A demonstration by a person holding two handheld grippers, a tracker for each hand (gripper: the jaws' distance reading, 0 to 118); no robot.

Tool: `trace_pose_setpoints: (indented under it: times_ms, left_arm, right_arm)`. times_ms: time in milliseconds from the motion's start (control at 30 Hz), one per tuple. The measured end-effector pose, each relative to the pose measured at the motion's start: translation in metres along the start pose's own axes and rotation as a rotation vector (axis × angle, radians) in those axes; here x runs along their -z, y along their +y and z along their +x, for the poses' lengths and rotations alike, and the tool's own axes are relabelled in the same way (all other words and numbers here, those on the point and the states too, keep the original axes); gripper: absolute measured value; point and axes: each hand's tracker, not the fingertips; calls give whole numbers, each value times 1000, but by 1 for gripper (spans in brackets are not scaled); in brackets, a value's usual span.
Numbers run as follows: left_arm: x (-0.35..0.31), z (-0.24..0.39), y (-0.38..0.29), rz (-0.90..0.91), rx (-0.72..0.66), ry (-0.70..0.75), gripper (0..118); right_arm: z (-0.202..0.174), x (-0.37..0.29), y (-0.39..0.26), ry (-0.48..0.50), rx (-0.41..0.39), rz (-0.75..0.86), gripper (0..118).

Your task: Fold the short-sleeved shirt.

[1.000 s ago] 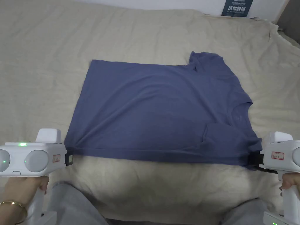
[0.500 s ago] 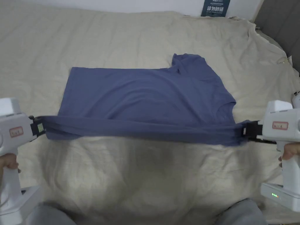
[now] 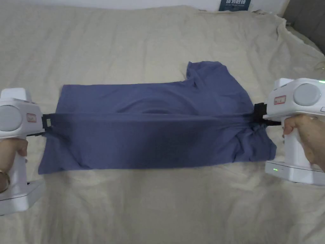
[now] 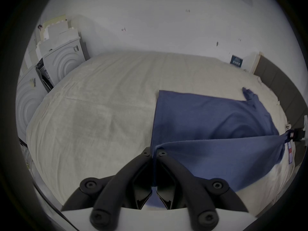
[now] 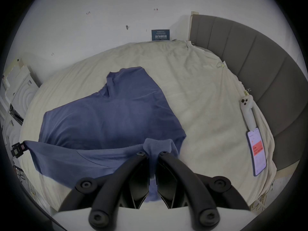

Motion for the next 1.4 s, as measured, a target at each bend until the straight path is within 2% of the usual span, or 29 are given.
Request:
trace_pose_setpoints:
  times_ms: [267,300,333,367,400,433,467,500,633,733,833,900,1067,1167,1233,1333,1367,1400]
  left_arm:
    - [63,13,5,-86,67,43,0]
    - [66,12,4,-97,60,46,4]
    - [67,11,2,-100,49,45,13]
    - [66,10,1,-97,43,42,27]
    - [64,9,1,-96,39,54,54]
    - [60,7,2,-97,43,68,90]
    - [55,5,2,-89,45,73,109]
    - [48,1,3,-66,46,80,118]
    - [-2,-9,12,79,-20,43,118]
    - [-55,-12,6,245,-71,8,118]
    - [-107,-5,-17,445,-47,17,118]
    - [-137,2,-37,555,-12,22,118]
    - [-194,14,-86,680,12,-17,118]
    - [-213,21,-112,715,11,-33,114]
    - [-225,25,-127,738,26,-49,99]
    - [-237,30,-143,750,33,-79,67]
    - [-240,31,-146,757,31,-98,53]
    - [-243,32,-149,760,29,-105,31]
  right_arm:
    - [-15,60,12,-38,4,-65,5]
    - [-15,63,10,-29,9,-61,6]
    - [-16,65,10,-32,15,-57,12]
    - [-17,65,9,-40,21,-50,27]
    - [-16,64,9,-41,19,-42,62]
    - [-14,60,8,-41,17,-28,90]
    - [-13,54,7,-44,15,-6,105]
    - [-12,43,8,-48,13,47,108]
    - [-10,-17,9,-54,-40,200,108]
    - [-10,-72,-7,-49,-86,384,108]
    - [-11,-126,-38,-29,-108,548,110]
    - [-12,-153,-62,-26,-113,627,116]
    - [-16,-202,-122,-22,-156,746,117]
    - [-15,-219,-153,-3,-146,759,117]
    - [-10,-223,-171,19,-115,763,117]
    - [-7,-229,-192,47,-87,749,111]
    - [-7,-231,-198,58,-83,749,103]
    - [-7,-233,-204,68,-80,754,80]
